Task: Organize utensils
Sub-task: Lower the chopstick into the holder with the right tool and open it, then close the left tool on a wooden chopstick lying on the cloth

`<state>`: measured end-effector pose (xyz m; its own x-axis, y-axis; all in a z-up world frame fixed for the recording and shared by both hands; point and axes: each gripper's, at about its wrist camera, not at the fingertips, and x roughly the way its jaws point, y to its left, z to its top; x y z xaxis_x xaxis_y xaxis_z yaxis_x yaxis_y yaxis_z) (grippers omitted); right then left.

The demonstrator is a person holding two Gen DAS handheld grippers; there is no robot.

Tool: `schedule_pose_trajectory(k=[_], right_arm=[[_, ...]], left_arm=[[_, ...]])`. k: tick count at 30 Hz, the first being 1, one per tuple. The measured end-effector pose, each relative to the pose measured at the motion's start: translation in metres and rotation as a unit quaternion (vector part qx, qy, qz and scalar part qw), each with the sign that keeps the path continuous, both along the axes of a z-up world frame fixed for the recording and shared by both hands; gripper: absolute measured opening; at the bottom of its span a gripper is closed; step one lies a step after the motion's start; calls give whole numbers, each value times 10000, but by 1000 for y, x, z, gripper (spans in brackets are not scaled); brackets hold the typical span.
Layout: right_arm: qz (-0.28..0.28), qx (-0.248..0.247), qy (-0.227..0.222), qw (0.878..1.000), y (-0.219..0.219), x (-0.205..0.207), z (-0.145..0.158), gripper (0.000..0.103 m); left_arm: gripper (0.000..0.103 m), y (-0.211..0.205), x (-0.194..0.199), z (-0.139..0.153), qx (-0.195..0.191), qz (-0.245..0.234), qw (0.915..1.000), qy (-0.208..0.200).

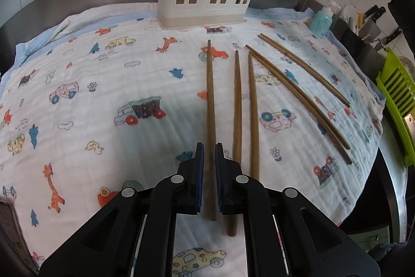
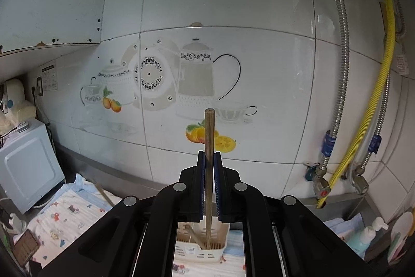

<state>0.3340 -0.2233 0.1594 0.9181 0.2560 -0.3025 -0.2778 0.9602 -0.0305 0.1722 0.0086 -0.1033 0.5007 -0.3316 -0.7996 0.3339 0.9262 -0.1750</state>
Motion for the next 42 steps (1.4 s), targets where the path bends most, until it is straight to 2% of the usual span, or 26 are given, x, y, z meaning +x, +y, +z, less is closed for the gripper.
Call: schedule_pose_trajectory(k=[7,9,20,27,33,34,36,42], right_arm=[[-59,184,37,9998,-4,23,-17,7],[-55,252,104,9996,-5,29,-24,7],[-14,370,519,9980,-4,51,-62,7],[36,252,535,9982,1,49,-66,7],[13,219,515,9984,-2,44,-63,9],[-1,222,506,9985,-3,42,-62,14],[-22,256,470,9986,-6,36,-60,17],[2,175,337,9993,-12,6,-55,18]], left_arm=[[10,-10,1,-8,56,-109,9999,73],[10,-13,0,-9,166,-126,9998,20],[10,-14,4,-8,188,-44,9996,192],[10,-12,10,-9,47,176,9992,355],[7,-13,11,-9,76,232,9990,384],[7,-13,11,-9,84,235,9990,378],[6,-13,10,-8,129,249,9991,327],[6,-9,2,16,59,280,9995,-145]])
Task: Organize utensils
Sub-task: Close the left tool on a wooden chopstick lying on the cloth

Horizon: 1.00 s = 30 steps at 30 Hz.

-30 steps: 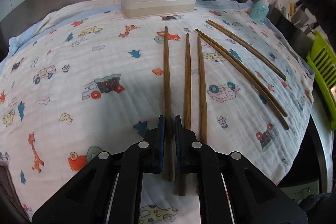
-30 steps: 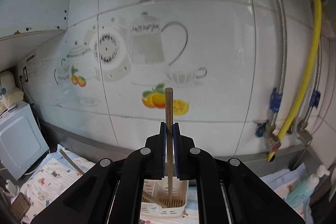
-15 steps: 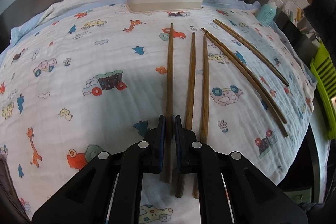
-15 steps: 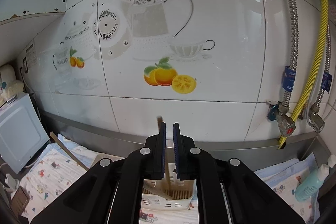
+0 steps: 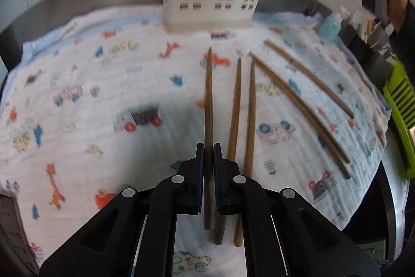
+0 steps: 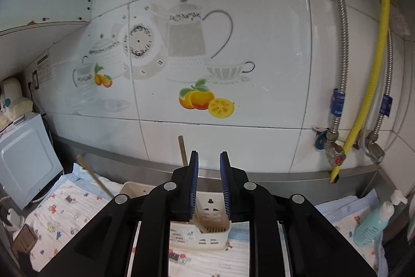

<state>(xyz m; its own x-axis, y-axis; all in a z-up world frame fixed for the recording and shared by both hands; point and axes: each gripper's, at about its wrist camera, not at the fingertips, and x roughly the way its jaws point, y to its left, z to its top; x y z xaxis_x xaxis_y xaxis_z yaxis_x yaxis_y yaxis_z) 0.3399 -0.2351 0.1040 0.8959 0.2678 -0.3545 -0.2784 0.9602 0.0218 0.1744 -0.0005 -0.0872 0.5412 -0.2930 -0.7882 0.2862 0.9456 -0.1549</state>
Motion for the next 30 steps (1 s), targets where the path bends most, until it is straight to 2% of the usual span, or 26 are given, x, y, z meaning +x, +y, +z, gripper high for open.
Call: schedule_pose_trajectory(k=[5,11,22,30], right_arm=[[83,28,-74,9999,-3,-30,0,18],[276,75,-126,9995,-3,-63,-2,18],[559,-12,-129,9984,8,-98,-13,22],[515,43,-39,9987,4,-100,-21,22]], left_arm=[[6,4,-7,25,-55,21,9991,-424],[6,4,-12,44,-23,-30,9976,-698],[9,2,-13,8,29,-63,9999,-140],[9,-2,-12,-16,215,-62,9997,130]])
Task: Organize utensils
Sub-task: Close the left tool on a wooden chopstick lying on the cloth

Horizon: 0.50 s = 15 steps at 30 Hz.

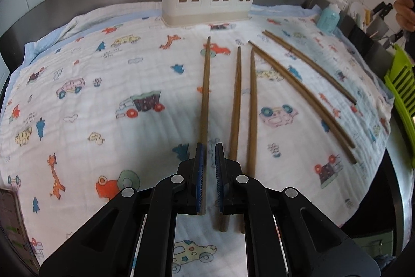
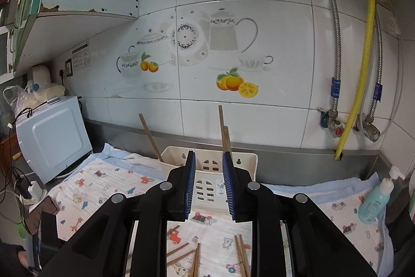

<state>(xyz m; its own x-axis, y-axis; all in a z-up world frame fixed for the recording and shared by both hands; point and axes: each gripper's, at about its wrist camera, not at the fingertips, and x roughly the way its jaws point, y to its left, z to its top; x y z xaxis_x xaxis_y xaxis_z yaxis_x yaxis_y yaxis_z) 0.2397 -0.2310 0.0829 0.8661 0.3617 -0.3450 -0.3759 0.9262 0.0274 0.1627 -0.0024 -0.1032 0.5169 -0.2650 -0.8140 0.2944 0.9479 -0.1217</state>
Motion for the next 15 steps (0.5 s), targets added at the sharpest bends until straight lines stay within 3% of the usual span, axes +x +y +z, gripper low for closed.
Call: schedule_pose_trajectory(k=[10,13,15], right_arm=[[-46,77,67,9999,-7,-1,-5,22],[-25,116,101,9999,-8,-2,-7,22],[-17,138,112,9998,-8,-5,-9,22]], left_arm=[[17,-1,-1,-9,214,43,9997,-57],[14,-5,0,-8,364,49,9993,-110],[6,-9,-1,-8,520,86,9985,-158]])
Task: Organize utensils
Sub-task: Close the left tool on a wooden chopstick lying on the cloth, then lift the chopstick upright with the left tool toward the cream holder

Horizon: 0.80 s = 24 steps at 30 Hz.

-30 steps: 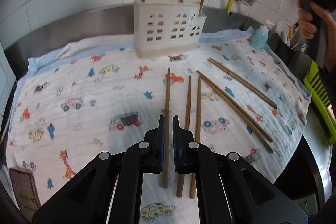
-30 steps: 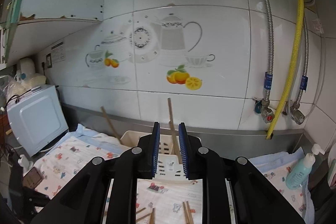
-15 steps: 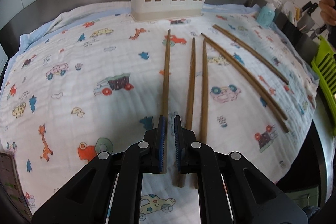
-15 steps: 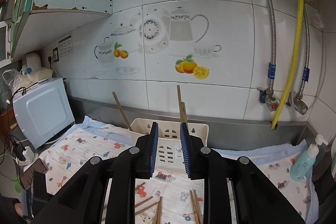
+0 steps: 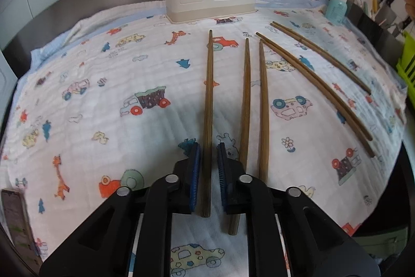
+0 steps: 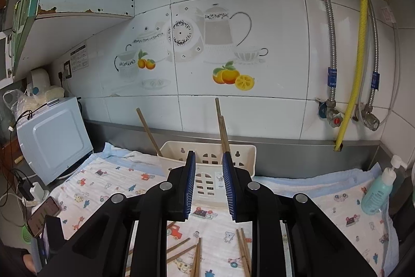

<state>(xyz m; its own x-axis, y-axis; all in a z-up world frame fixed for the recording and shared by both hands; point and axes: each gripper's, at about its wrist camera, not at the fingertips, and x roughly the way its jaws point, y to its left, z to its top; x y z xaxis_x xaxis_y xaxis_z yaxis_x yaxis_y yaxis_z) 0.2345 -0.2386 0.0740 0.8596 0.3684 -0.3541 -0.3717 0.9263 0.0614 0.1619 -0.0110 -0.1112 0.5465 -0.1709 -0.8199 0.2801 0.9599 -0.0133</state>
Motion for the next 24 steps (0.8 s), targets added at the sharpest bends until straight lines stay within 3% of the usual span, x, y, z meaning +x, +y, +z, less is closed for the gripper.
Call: schedule_pose_trajectory(k=[4,11,24], right_arm=[[28,63,11,10000,-2,-7,-2,22],[33,182,-52,9998,-8,-22,-3,22],[-40,451,-34,9990,-17,-38,-9,22]], left_arm=[[6,3,0,8,-208,53,9998,-12],[5,15,-3,46,-606,60,9968,-517],[5,12,24,98,-872,36,9882,-1256]])
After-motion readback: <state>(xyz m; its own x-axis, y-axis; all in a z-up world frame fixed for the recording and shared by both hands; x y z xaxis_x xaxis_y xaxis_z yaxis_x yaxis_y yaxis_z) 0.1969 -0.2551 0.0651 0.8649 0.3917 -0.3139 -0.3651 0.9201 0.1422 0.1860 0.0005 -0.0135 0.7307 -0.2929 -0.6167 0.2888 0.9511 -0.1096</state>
